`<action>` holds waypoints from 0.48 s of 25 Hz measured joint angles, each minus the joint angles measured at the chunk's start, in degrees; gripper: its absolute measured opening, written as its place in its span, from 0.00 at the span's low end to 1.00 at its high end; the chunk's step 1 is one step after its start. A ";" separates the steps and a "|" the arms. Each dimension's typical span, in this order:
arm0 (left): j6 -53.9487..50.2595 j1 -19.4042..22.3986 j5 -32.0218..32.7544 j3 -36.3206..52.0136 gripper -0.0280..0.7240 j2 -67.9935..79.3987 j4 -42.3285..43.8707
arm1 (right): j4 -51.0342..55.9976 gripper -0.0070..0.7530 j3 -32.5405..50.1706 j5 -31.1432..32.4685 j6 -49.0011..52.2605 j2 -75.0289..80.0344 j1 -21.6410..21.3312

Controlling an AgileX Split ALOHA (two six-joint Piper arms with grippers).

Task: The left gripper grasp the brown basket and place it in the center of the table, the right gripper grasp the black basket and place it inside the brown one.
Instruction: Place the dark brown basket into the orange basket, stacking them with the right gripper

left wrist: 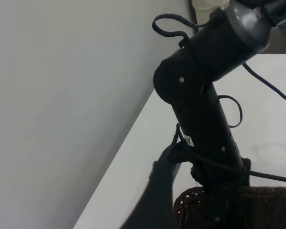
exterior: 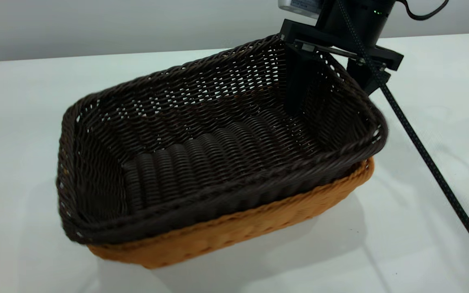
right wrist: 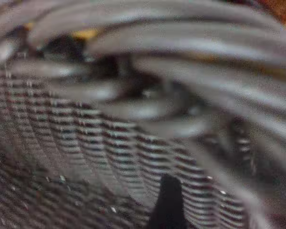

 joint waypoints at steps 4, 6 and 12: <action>0.00 0.00 -0.06 0.00 0.93 0.00 0.00 | -3.87 0.81 -3.22 -2.49 0.25 0.06 0.00; 0.00 0.00 -0.06 0.00 0.93 0.00 0.00 | -1.51 0.83 -4.03 -2.05 0.64 0.23 -0.17; 0.05 0.11 0.06 0.00 0.93 0.04 0.00 | 1.17 0.84 -4.31 -1.07 0.89 -0.03 -0.04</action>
